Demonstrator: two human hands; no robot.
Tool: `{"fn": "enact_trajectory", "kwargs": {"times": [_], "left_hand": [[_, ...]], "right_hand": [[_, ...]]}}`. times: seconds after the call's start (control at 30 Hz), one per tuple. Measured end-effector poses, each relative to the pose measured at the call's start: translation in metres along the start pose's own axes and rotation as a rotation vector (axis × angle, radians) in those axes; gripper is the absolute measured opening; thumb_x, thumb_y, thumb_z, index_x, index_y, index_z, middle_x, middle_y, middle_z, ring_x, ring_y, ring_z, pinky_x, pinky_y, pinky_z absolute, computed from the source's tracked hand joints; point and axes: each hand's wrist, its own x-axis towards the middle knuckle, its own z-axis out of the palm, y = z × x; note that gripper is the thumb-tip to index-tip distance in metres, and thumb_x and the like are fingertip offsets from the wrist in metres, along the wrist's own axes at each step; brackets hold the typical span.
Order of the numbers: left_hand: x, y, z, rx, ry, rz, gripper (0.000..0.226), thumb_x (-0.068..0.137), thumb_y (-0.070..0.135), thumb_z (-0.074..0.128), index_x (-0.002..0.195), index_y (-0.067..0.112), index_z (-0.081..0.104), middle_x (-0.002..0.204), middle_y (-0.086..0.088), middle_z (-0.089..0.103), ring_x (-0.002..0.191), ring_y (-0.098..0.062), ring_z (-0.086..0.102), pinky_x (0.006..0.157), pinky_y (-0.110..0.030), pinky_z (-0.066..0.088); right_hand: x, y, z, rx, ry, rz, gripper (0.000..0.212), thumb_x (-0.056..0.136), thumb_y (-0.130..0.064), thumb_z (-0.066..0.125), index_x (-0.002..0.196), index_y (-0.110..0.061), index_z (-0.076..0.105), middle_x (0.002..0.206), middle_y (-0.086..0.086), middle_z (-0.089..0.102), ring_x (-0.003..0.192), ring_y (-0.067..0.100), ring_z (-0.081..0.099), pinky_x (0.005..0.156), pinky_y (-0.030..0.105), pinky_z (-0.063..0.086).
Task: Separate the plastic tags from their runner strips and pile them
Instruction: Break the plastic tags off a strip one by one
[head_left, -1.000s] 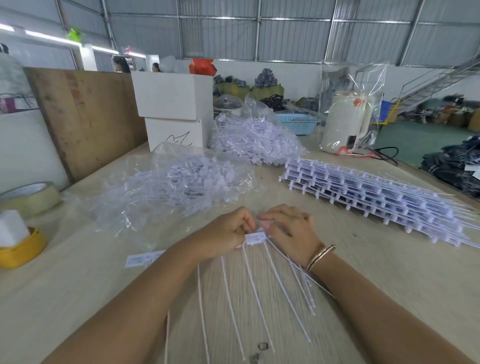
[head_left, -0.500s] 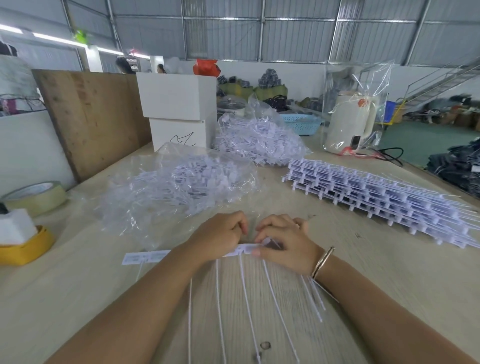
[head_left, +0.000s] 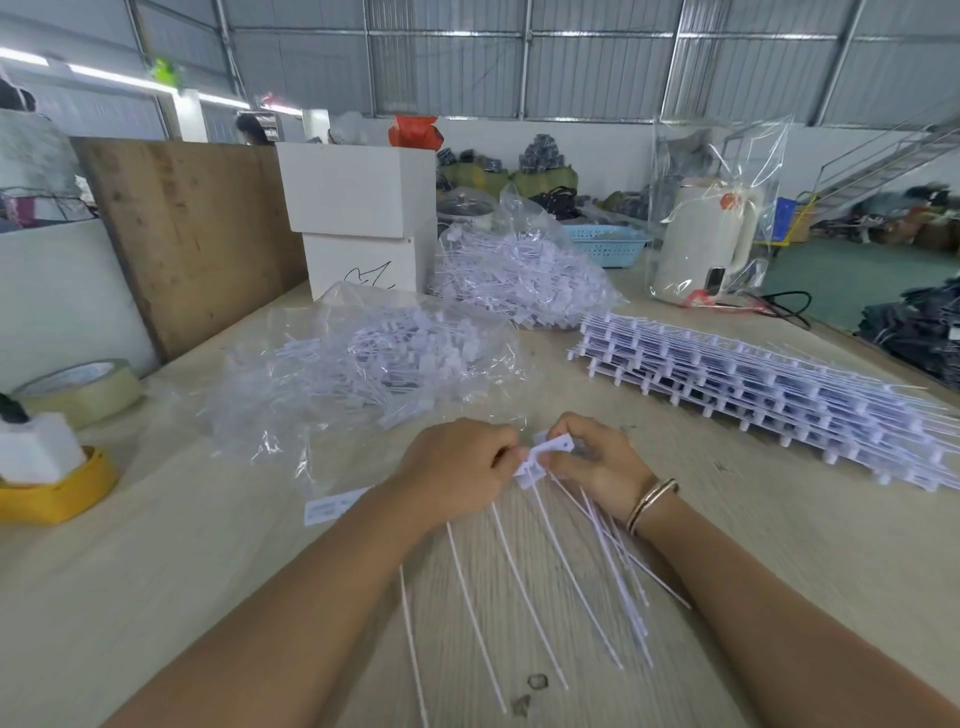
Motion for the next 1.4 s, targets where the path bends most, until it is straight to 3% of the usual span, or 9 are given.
{"fn": "enact_trajectory", "kwargs": {"times": [0.07,0.2,0.33,0.53,0.67,0.83,1.1,1.3,1.4], "left_hand": [[0.000,0.002,0.004,-0.058,0.003,0.015,0.031,0.096,0.036,0.042,0.068,0.024,0.038,0.061,0.004,0.044,0.061,-0.017,0.044,0.053,-0.028,0.027],[0.001,0.000,0.007,-0.376,-0.161,-0.126,0.036,0.097,0.037,0.042,0.074,0.015,0.057,0.071,-0.005,0.061,0.063,-0.014,0.052,0.061,-0.028,0.037],[0.004,-0.004,0.002,-0.618,-0.323,-0.184,0.043,0.098,0.037,0.041,0.066,0.021,0.064,0.062,0.011,0.063,0.057,0.002,0.055,0.061,-0.013,0.041],[0.004,-0.006,-0.004,-0.840,-0.290,-0.233,0.039,0.099,0.030,0.043,0.067,0.018,0.062,0.056,0.012,0.060,0.057,-0.003,0.053,0.058,-0.013,0.039],[0.002,-0.002,-0.009,-0.983,-0.286,-0.224,0.043,0.100,0.027,0.039,0.061,0.015,0.052,0.044,0.012,0.050,0.046,0.001,0.046,0.054,-0.007,0.037],[0.003,0.001,-0.009,-0.997,-0.266,-0.234,0.051,0.100,0.028,0.039,0.053,0.015,0.054,0.034,0.007,0.042,0.046,-0.002,0.044,0.059,-0.004,0.041],[0.008,0.004,-0.003,-1.008,-0.230,-0.214,0.046,0.100,0.033,0.037,0.059,0.016,0.046,0.052,0.012,0.045,0.050,-0.001,0.041,0.051,-0.007,0.033],[0.010,0.009,-0.001,-0.999,-0.221,-0.213,0.047,0.102,0.030,0.035,0.059,0.015,0.045,0.048,0.016,0.046,0.051,0.007,0.048,0.049,-0.002,0.035],[0.011,0.014,-0.001,-0.974,-0.220,-0.224,0.046,0.101,0.033,0.035,0.061,0.014,0.045,0.048,0.017,0.046,0.052,0.010,0.050,0.047,-0.002,0.035]], "right_hand": [[0.002,0.002,-0.002,0.011,-0.042,-0.011,0.011,0.083,-0.019,0.066,0.077,-0.009,0.067,0.086,0.014,0.064,0.086,0.026,0.061,0.093,0.059,0.036],[0.001,0.001,0.000,-0.040,-0.067,-0.030,0.010,0.083,-0.025,0.066,0.074,-0.026,0.070,0.088,0.005,0.068,0.091,0.018,0.061,0.096,0.055,0.035],[-0.002,-0.002,0.001,-0.047,-0.044,-0.031,0.016,0.085,-0.025,0.064,0.071,-0.033,0.066,0.087,0.000,0.069,0.090,0.013,0.060,0.098,0.052,0.035],[-0.003,-0.005,0.004,-0.124,0.018,-0.186,0.010,0.091,-0.023,0.058,0.088,-0.029,0.067,0.086,0.000,0.069,0.088,0.019,0.061,0.094,0.055,0.034],[-0.007,-0.010,0.009,-0.208,0.182,-0.282,0.018,0.088,-0.040,0.048,0.083,-0.037,0.065,0.078,-0.020,0.063,0.080,0.004,0.056,0.087,0.038,0.024],[-0.007,-0.010,0.012,-0.219,0.239,-0.323,0.014,0.086,-0.051,0.040,0.079,-0.048,0.051,0.075,-0.012,0.065,0.076,0.003,0.055,0.080,0.031,0.018],[-0.002,-0.008,0.006,0.038,0.237,-0.280,0.022,0.090,-0.016,0.059,0.079,-0.035,0.061,0.074,-0.002,0.067,0.072,0.023,0.063,0.085,0.058,0.042],[-0.001,-0.003,0.005,0.301,0.178,-0.263,0.021,0.089,-0.002,0.055,0.080,-0.018,0.065,0.067,-0.006,0.066,0.064,0.003,0.061,0.065,0.018,0.049],[-0.002,-0.005,0.004,0.470,0.123,-0.235,0.019,0.089,-0.001,0.052,0.079,-0.012,0.064,0.067,-0.007,0.068,0.061,0.002,0.063,0.059,0.014,0.049]]}}
